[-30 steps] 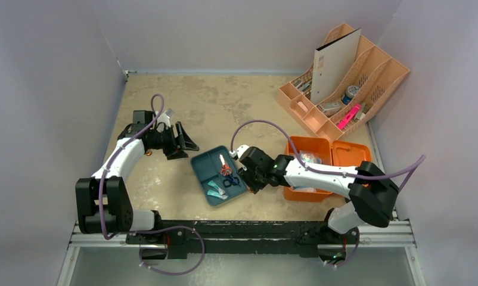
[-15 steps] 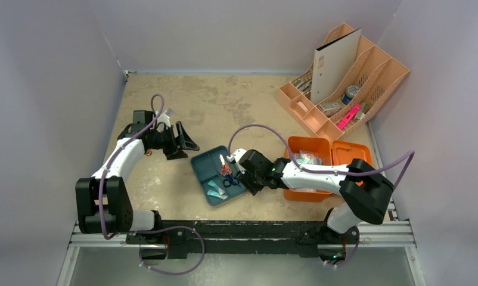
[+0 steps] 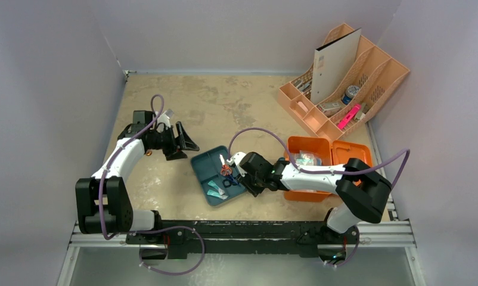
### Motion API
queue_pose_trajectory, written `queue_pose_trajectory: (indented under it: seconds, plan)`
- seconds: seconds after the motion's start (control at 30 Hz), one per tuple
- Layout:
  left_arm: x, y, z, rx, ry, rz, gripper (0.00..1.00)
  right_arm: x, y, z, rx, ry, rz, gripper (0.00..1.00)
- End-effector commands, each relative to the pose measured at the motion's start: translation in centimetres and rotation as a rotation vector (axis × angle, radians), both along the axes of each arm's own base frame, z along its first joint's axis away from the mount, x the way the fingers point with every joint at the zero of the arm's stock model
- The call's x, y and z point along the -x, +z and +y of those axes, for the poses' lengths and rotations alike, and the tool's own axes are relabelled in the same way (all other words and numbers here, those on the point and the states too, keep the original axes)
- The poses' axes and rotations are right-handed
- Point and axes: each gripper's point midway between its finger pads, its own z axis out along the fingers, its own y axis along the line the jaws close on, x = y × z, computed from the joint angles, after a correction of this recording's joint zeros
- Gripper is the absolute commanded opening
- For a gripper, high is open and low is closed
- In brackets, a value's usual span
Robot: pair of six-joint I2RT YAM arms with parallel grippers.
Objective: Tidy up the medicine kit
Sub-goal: Pick up the medical item at the center of the board, then place the medical item at the medicine box compartment.
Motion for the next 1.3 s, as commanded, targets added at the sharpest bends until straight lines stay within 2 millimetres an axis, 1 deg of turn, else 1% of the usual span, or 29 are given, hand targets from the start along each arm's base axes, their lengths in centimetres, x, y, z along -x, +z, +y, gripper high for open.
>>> queue_pose_trajectory:
  seconds: [0.0, 0.17, 0.37, 0.43, 0.47, 0.6, 0.73, 0.83, 0.9, 0.93, 1.0, 1.1, 1.13, 1.2, 1.23, 1.27]
  plan:
    - [-0.1, 0.6, 0.4, -0.026, -0.012, -0.054, 0.70, 0.2, -0.6, -0.2, 0.018, 0.016, 0.000, 0.36]
    - [-0.1, 0.6, 0.5, -0.032, -0.009, -0.054, 0.70, 0.2, -0.3, -0.7, 0.038, 0.002, -0.010, 0.32]
    - [-0.1, 0.6, 0.5, -0.035, -0.008, -0.056, 0.70, 0.2, 0.7, -1.2, 0.018, -0.039, -0.025, 0.29]
    - [0.0, 0.5, 0.6, -0.038, -0.006, -0.054, 0.70, 0.9, 1.0, -1.1, 0.001, -0.049, 0.012, 0.27]
    - [0.0, 0.5, 0.6, -0.040, -0.005, -0.053, 0.71, 0.9, 1.2, -1.2, -0.003, -0.057, 0.012, 0.27]
    - [-0.1, 0.4, 0.8, -0.054, 0.009, -0.047, 0.70, 0.5, 3.0, -1.1, -0.026, -0.085, -0.011, 0.26]
    - [-0.3, 0.0, 1.5, -0.091, 0.055, -0.023, 0.70, -0.2, 5.6, -0.3, -0.061, -0.099, -0.038, 0.26]
    - [-0.6, -0.4, 2.3, -0.120, 0.120, 0.016, 0.70, -0.9, 7.8, 1.2, -0.102, -0.095, -0.051, 0.26]
    - [-0.9, -0.4, 3.0, -0.124, 0.172, 0.029, 0.70, -1.8, 9.2, 2.3, -0.126, -0.102, -0.072, 0.26]
    - [-1.1, -0.3, 3.2, -0.124, 0.197, 0.029, 0.71, -2.5, 9.9, 3.0, -0.134, -0.100, -0.096, 0.26]
    - [-1.5, -0.2, 3.9, -0.143, 0.245, 0.018, 0.72, -3.0, 10.8, 4.7, -0.169, -0.079, -0.097, 0.26]
    - [-2.4, -0.8, 6.1, -0.243, 0.337, 0.004, 0.75, -3.7, 11.7, 7.3, -0.198, -0.061, -0.089, 0.26]
    - [-2.5, -0.9, 7.0, -0.273, 0.369, 0.025, 0.76, -4.0, 11.7, 8.1, -0.192, -0.060, -0.085, 0.26]
    - [-2.6, -1.1, 8.6, -0.319, 0.430, 0.061, 0.78, -4.5, 12.2, 9.9, -0.203, -0.054, -0.089, 0.26]
    - [-2.5, -1.2, 9.2, -0.337, 0.460, 0.076, 0.79, -4.8, 12.8, 11.0, -0.220, -0.051, -0.096, 0.26]
    - [-2.5, -1.2, 9.8, -0.352, 0.491, 0.085, 0.80, -5.0, 12.8, 11.9, -0.223, -0.050, -0.095, 0.26]
